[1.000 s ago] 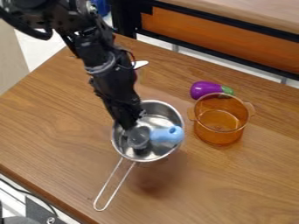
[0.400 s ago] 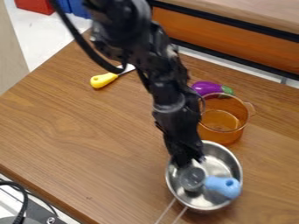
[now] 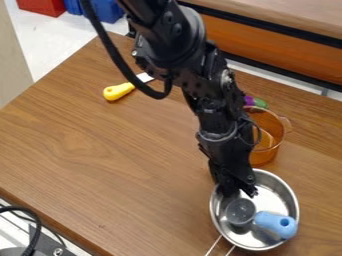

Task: Move the silver pot to the bottom right of table

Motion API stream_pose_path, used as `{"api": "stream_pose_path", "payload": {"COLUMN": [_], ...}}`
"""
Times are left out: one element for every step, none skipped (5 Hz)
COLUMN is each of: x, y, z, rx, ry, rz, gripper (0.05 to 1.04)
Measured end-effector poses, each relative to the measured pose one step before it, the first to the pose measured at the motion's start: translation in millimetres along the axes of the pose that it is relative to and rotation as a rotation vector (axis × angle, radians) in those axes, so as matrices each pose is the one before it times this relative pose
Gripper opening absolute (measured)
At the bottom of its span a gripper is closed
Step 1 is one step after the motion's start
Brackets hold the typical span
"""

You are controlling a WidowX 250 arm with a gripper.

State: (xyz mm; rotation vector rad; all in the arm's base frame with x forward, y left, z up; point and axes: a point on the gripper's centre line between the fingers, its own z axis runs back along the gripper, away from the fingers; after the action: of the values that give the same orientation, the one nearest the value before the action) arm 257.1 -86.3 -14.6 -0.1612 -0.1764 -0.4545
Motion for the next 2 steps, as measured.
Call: {"api": "stream_pose_path", "payload": {"x": [1.31, 4.10], "y": [-1.60, 0.82], "z": [-5.71, -3.53], "rx": [0.0173, 0.0205], "ry": [0.0212, -0.0052], "rz": [0.0032, 0.0170], "gripper": [0.061, 0.064]}}
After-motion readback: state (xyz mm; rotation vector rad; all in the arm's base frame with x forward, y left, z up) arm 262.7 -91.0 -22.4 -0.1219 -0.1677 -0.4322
